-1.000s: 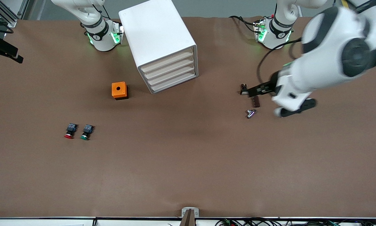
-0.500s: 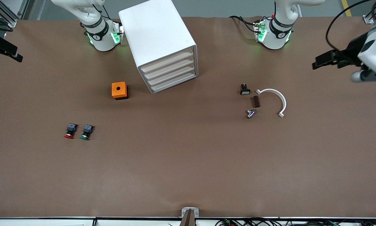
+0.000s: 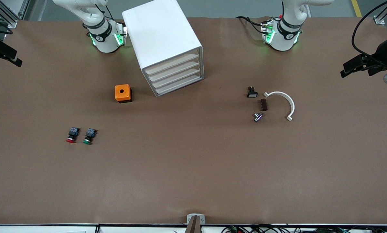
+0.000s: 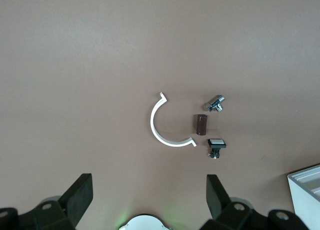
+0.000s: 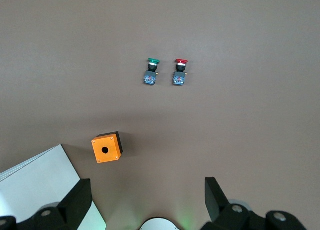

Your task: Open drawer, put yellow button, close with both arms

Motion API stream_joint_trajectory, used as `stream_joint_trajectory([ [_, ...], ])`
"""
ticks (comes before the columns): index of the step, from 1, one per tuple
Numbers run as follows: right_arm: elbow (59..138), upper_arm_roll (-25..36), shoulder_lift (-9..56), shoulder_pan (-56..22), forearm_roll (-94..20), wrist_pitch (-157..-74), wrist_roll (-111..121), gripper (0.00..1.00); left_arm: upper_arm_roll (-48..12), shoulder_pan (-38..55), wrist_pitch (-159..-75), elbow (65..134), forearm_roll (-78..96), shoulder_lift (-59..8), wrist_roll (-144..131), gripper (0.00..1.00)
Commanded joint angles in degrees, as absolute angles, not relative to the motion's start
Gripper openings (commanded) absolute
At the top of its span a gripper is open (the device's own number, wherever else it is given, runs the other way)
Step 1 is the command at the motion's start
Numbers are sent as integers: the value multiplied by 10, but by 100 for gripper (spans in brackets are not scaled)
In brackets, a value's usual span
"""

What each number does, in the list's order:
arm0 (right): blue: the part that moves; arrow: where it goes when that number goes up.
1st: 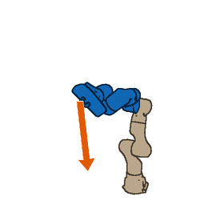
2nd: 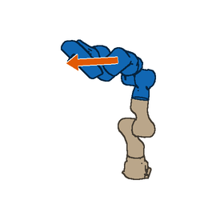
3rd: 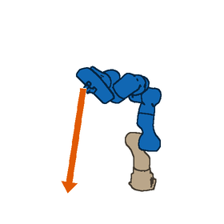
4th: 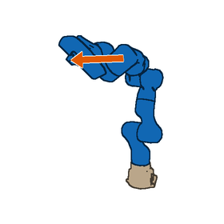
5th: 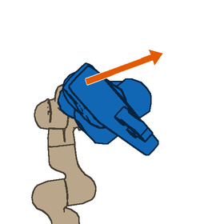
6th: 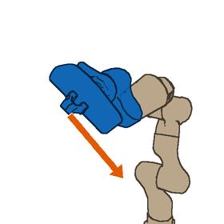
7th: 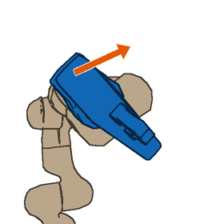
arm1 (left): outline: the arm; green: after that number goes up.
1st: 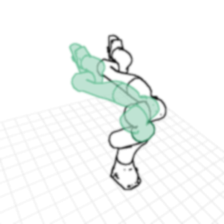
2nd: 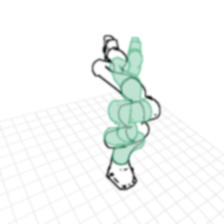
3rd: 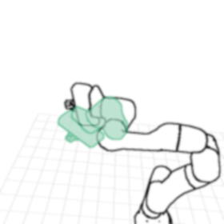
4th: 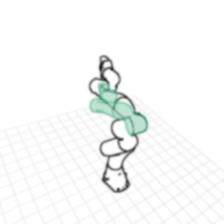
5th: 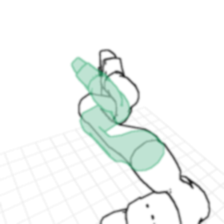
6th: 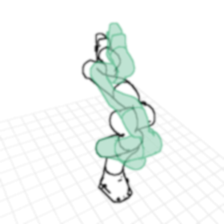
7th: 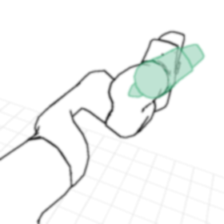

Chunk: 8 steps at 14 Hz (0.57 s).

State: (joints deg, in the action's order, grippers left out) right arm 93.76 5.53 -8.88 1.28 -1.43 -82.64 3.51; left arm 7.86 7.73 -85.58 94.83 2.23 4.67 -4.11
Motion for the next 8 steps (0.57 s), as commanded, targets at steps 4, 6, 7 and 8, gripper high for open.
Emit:
stream_joint_trajectory([
  [4,954,53,-105,12,-2,-835,42,100,70,73,-860,911,10,46,-36,100],
  [6,954,53,-105,12,-2,-834,42,100,70,72,-861,910,11,45,-36,100],
  [7,954,53,-105,13,-2,-834,42,100,70,72,-862,909,11,43,-36,100],
  [8,954,54,-105,14,-2,-834,42,100,70,72,-862,909,10,43,-36,100],
])
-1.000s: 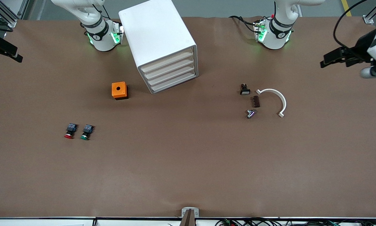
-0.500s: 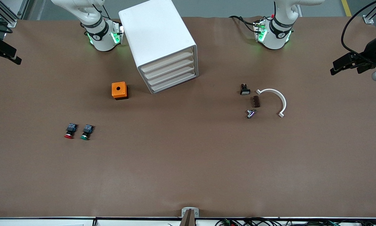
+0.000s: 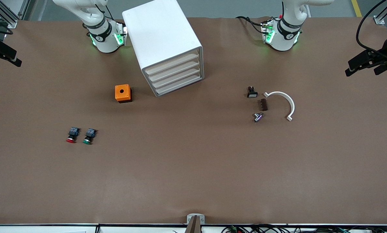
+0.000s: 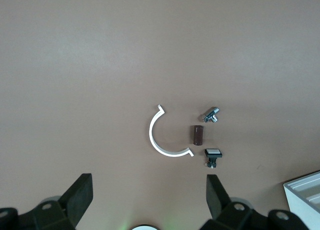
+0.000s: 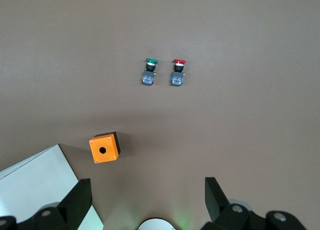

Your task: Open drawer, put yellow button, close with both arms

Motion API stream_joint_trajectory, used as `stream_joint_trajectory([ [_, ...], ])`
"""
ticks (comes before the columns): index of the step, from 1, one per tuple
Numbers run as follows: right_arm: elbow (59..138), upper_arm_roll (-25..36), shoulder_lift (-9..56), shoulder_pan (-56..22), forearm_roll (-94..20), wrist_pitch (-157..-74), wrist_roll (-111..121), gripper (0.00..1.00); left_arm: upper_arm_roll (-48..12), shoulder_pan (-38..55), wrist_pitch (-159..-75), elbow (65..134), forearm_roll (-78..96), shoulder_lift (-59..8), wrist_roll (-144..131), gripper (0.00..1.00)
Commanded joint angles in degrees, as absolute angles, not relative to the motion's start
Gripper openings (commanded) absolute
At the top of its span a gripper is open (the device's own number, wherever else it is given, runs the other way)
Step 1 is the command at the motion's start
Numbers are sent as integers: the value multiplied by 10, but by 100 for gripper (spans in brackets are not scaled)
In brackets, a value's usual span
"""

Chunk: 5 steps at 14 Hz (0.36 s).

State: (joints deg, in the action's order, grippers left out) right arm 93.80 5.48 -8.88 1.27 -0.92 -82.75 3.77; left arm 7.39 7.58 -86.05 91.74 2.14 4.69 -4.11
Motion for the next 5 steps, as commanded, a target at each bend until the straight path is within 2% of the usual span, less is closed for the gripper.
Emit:
stream_joint_trajectory([
  [1,954,54,-105,14,-2,-834,42,100,71,73,-862,909,9,40,-36,100],
  [5,954,54,-105,14,-2,-832,42,100,70,77,-862,909,9,40,-36,100],
])
